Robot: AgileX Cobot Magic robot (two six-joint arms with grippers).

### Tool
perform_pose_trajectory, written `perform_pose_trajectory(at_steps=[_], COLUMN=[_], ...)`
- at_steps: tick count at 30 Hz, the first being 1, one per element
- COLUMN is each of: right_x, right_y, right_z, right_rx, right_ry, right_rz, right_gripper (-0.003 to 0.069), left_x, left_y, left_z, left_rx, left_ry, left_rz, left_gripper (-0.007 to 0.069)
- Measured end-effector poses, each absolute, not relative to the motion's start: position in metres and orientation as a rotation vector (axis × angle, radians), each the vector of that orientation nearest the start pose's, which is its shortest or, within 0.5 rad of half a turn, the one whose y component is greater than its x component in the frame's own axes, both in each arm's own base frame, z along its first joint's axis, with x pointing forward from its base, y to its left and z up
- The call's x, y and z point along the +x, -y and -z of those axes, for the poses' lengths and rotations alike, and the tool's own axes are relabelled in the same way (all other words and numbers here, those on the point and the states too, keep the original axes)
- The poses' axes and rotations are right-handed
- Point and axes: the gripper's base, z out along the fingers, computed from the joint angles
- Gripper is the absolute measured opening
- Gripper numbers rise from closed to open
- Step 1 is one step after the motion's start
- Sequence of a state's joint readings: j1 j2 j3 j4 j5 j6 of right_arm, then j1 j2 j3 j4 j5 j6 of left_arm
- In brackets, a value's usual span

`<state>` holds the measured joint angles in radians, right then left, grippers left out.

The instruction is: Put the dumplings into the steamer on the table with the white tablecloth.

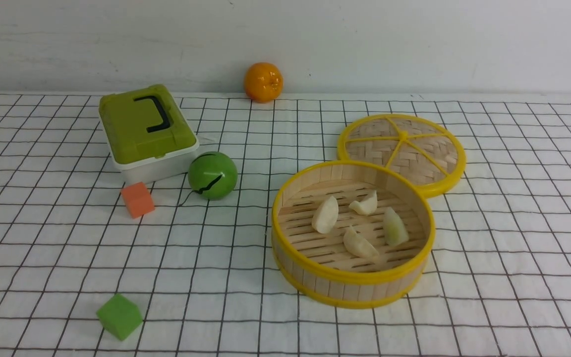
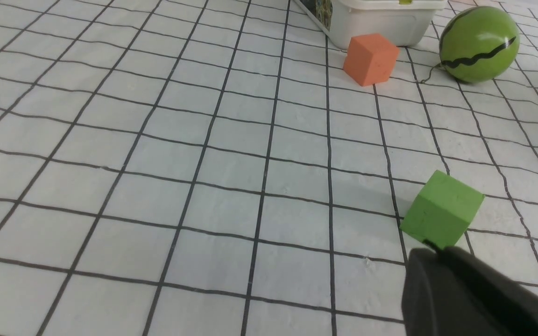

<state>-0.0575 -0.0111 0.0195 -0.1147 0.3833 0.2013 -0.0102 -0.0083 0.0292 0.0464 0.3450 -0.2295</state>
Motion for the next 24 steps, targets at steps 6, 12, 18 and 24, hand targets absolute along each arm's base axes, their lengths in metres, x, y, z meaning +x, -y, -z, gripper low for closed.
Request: perform_pose_trajectory(at_steps=[6, 12, 18, 24], right_x=[0.0519, 0.0519, 0.0519, 0.0519], right_y=[0.0069, 0.0069, 0.0069, 0.0069], right_z=[-0.173, -0.173, -0.173, -0.173], right_rx=[0.172, 0.172, 0.172, 0.172], right_ry=[-1.865, -1.865, -1.865, -1.865], right_rz=[0.014, 0.014, 0.014, 0.014], right_gripper=[0.0099, 0.0104, 0.0111, 0.012], left_x=[0.0535, 0.0535, 0.0535, 0.0535], left_y=[-0.0009, -0.0009, -0.0009, -0.0009], left_z=[-0.1728, -0.1728, -0.1727, -0.1727], left_rx=[-0.173, -0.173, -0.173, -0.173], left_ry=[-1.843, -1.843, -1.844, -1.843], left_rz=[0.122, 0.122, 0.122, 0.122], left_gripper=[-0.0013, -0.0012, -0.0012, -0.0008])
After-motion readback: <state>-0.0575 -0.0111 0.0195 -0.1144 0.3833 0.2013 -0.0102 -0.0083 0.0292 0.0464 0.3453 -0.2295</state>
